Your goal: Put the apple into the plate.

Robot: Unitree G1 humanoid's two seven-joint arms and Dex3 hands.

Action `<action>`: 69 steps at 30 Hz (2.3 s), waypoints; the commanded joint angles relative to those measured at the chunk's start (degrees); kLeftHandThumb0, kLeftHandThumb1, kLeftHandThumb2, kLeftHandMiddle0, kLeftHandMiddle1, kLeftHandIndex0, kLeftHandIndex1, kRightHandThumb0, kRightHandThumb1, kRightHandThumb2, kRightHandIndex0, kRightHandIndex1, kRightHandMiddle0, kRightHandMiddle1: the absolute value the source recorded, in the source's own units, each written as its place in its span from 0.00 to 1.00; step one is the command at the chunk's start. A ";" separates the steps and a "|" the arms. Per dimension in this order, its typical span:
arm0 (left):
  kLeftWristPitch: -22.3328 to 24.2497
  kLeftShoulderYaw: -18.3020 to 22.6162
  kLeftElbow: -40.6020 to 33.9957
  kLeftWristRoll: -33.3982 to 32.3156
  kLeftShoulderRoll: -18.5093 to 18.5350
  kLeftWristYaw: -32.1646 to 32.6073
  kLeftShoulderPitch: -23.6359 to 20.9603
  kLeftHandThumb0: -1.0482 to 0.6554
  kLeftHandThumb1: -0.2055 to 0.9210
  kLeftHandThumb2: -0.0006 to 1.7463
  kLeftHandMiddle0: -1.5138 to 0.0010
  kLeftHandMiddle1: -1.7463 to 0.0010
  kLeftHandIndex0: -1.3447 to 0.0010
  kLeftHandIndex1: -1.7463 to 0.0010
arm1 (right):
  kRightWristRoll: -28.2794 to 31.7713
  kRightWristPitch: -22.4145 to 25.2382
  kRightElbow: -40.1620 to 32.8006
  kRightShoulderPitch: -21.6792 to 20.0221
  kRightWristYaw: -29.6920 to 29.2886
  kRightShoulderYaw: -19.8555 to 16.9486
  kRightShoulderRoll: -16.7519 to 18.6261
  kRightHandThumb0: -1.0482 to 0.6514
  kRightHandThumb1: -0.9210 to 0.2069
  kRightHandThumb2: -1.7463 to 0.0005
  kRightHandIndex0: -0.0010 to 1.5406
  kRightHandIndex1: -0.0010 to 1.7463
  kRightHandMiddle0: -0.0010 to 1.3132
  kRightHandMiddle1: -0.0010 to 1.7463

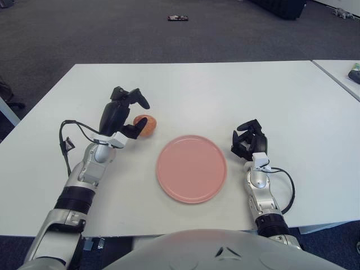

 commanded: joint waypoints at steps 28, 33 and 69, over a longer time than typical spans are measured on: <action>-10.58 -12.22 -2.55 2.55 -0.71 -18.14 -2.51 0.29 0.30 0.89 0.14 0.00 0.43 0.00 | 1.62 -1.65 3.21 -1.47 1.77 -0.91 -0.84 0.37 0.34 0.39 0.40 0.97 0.34 1.00; -10.02 -11.74 -1.56 4.64 -1.40 -17.62 -2.78 0.29 0.31 0.88 0.15 0.00 0.44 0.00 | 1.61 -2.22 3.38 -1.48 1.81 -1.07 -0.77 0.37 0.35 0.39 0.40 0.96 0.34 1.00; 4.67 -0.18 -10.97 7.39 6.66 -19.12 -0.50 0.18 0.40 0.62 1.00 0.50 1.00 0.41 | 1.21 -1.42 2.96 -1.21 1.78 -1.24 -0.17 0.37 0.36 0.38 0.40 0.96 0.35 1.00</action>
